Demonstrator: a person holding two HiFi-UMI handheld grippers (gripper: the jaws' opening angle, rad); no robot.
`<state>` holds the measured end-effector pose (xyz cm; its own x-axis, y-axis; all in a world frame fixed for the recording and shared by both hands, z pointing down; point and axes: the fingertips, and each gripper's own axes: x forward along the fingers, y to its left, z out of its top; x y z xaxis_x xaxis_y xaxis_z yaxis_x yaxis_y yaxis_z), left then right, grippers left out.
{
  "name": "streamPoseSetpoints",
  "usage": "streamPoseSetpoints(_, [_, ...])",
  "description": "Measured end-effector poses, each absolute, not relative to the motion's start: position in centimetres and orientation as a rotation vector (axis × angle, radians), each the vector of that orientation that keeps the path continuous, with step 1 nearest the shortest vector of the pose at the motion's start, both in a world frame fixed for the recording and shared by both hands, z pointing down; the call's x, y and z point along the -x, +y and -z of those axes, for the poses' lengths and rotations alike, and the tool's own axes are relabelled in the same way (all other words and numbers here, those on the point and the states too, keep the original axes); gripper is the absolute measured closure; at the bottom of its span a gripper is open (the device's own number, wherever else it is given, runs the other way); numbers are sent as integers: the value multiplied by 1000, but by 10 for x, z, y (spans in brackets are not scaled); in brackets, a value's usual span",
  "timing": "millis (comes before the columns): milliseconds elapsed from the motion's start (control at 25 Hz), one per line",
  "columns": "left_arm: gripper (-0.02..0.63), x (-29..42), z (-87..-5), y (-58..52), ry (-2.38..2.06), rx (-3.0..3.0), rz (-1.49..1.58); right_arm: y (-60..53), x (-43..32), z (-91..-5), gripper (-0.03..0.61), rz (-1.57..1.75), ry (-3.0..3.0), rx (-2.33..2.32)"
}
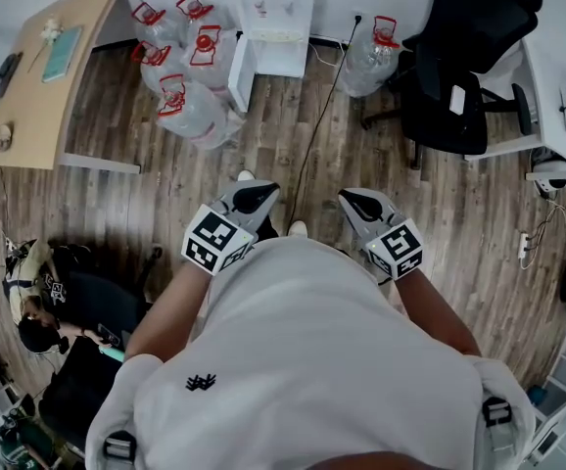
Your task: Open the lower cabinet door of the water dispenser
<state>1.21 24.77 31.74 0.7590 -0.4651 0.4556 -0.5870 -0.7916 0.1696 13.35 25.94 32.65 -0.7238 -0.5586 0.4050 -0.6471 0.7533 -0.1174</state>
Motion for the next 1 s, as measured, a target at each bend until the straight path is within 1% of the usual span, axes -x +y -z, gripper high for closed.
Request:
streamPoseSetpoints(560, [558, -14, -316, 277, -829, -2657, -571, 286, -129, -316, 577, -325, -2646, -944])
streamPoseSetpoints(1000, [558, -16, -311, 276, -846, -2661, -541, 291, -122, -316, 577, -335, -2663, -915])
